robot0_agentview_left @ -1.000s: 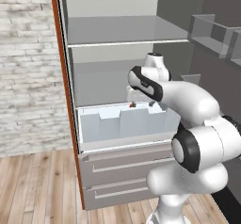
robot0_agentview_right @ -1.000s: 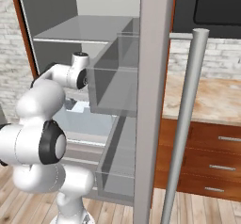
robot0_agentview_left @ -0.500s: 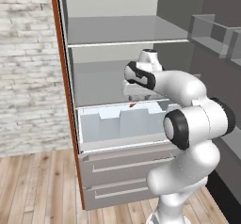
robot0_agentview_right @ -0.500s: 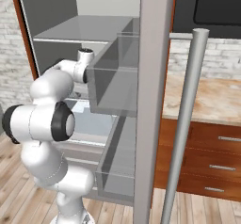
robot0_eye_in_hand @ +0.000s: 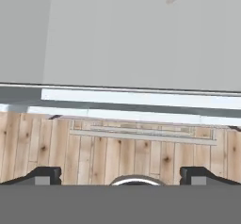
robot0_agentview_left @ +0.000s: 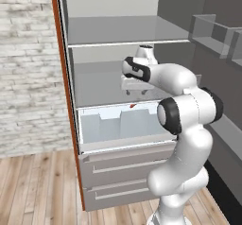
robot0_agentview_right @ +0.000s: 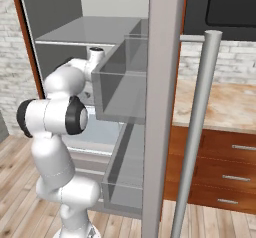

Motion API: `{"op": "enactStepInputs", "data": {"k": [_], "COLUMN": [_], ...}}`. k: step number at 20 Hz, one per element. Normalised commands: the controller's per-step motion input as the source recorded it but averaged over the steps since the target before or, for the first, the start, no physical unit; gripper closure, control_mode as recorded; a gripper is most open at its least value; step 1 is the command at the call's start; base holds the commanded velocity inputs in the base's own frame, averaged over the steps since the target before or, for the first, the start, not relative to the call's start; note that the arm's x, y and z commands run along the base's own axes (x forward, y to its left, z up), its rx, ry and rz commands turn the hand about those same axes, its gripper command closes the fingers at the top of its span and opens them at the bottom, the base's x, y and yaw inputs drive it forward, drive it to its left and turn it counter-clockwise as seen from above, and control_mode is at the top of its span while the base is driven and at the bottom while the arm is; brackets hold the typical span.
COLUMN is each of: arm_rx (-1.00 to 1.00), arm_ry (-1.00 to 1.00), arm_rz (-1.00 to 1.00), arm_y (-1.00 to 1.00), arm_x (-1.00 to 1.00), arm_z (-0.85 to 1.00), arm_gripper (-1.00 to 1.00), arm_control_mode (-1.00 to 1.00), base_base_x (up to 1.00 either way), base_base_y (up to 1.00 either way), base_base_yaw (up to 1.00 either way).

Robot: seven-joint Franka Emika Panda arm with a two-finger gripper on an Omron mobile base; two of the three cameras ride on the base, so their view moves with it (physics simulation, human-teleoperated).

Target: Fully open the fridge drawer.

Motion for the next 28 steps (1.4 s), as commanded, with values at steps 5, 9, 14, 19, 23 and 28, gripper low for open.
{"op": "enactStepInputs", "data": {"k": [5, 9, 14, 19, 23, 28], "arm_rx": [0.00, 0.00, 0.00, 0.00, 0.00, 0.00], "arm_ry": [0.00, 0.00, 0.00, 0.00, 0.00, 0.00], "arm_rz": [0.00, 0.00, 0.00, 0.00, 0.00, 0.00], "arm_y": [0.00, 0.00, 0.00, -0.02, -0.05, -0.12], "arm_x": [0.49, 0.27, 0.08, 0.00, 0.00, -0.02], "arm_z": [-0.01, -0.21, -0.25, -0.21, -0.21, -0.20], "arm_gripper": [-1.00, -1.00, -1.00, -1.00, -1.00, -1.00], "arm_control_mode": [-1.00, -1.00, -1.00, -1.00, -1.00, -1.00], "base_base_x": [0.00, 0.00, 0.00, 0.00, 0.00, 0.00], "base_base_y": [0.00, 0.00, 0.00, 0.00, 0.00, 0.00], "base_base_yaw": [0.00, 0.00, 0.00, 0.00, 0.00, 0.00]}}
